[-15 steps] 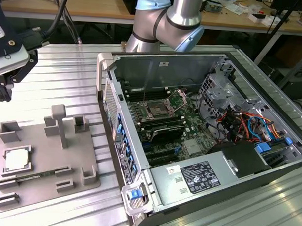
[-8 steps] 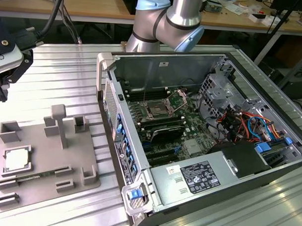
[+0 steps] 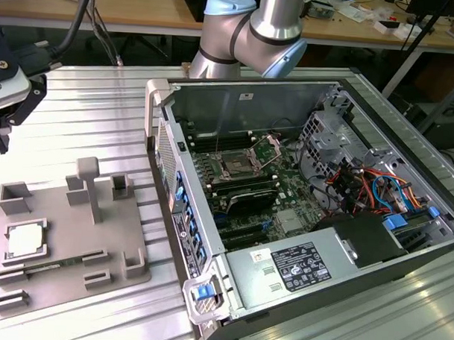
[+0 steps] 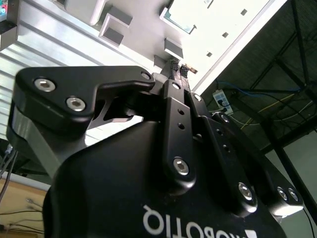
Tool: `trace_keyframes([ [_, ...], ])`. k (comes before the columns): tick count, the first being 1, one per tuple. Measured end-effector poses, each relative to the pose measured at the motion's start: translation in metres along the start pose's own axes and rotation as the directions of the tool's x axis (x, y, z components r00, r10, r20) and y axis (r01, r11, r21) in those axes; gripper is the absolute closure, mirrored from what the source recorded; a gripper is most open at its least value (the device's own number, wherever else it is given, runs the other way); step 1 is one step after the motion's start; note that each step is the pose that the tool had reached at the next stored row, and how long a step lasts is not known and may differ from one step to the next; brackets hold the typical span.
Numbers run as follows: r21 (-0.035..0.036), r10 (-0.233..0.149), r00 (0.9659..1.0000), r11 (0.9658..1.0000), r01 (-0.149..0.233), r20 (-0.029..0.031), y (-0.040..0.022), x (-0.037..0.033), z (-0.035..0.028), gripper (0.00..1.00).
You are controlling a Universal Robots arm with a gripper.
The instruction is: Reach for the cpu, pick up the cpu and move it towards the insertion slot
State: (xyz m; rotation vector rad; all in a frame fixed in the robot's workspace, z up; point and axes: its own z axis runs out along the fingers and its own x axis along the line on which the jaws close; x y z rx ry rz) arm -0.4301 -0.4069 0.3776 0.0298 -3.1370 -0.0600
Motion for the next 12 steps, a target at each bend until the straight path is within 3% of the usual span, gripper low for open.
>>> trace_keyframes([
  [12,0.0000,0.000,1.0000,1.0000,0.000,0.0000,0.0001,0.0050,0.0003,0.89],
])
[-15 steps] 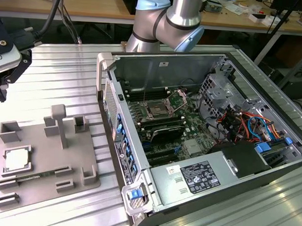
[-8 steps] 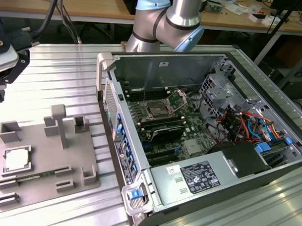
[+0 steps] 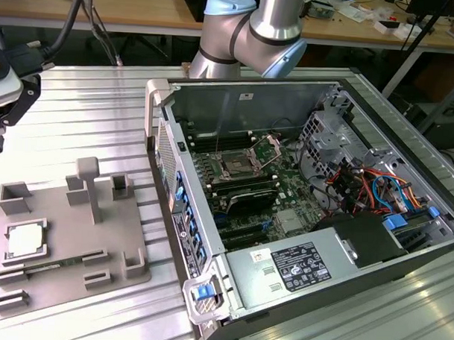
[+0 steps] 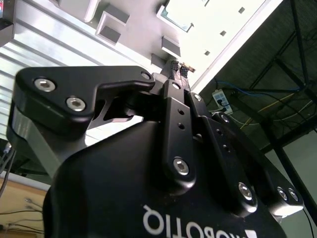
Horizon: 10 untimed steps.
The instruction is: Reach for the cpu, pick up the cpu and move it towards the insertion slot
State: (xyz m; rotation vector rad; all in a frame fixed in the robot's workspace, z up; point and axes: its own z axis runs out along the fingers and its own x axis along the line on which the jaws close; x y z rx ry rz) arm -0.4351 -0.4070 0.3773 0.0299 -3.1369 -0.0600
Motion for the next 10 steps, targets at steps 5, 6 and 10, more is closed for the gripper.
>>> trace_keyframes([
  [5,0.0000,0.000,1.0000,1.0000,0.000,-0.0001,0.0000,0.0022,0.0001,0.89],
  [6,0.0000,0.000,1.0000,1.0000,0.000,-0.0001,0.0001,0.0029,0.0002,0.89],
  [10,0.0000,0.000,1.0000,1.0000,0.000,0.0000,0.0001,0.0043,0.0003,0.89],
])
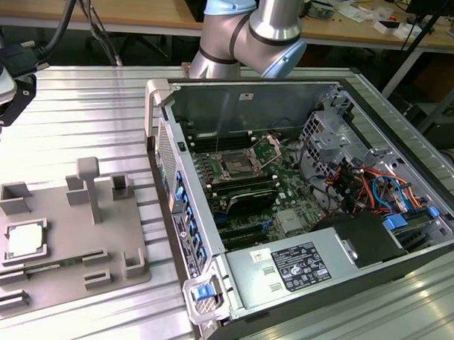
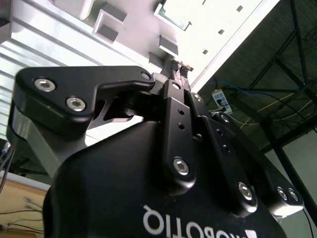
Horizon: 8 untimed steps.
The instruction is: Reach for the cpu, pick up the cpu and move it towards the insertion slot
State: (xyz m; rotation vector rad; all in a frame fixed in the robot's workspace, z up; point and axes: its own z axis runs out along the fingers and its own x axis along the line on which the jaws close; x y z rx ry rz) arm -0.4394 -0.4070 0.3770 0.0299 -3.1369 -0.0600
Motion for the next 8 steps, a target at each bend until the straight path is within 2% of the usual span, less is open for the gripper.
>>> trace_keyframes([
  [8,0.0000,0.000,1.0000,1.0000,0.000,0.0000,0.0001,0.0037,0.0002,0.89],
])
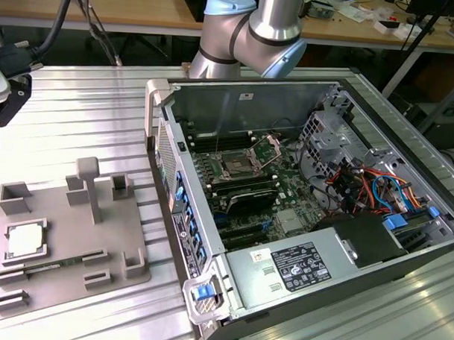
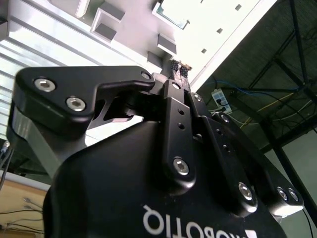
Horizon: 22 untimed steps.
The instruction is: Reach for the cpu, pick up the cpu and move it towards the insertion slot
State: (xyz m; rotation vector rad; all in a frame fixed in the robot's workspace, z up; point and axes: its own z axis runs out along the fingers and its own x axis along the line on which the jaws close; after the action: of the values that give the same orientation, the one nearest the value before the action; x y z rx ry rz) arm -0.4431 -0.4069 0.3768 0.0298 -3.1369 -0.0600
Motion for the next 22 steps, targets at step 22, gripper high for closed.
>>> trace_keyframes([
  [22,0.0000,0.000,1.0000,1.0000,0.000,0.0000,0.0001,0.0092,0.0006,0.89],
])
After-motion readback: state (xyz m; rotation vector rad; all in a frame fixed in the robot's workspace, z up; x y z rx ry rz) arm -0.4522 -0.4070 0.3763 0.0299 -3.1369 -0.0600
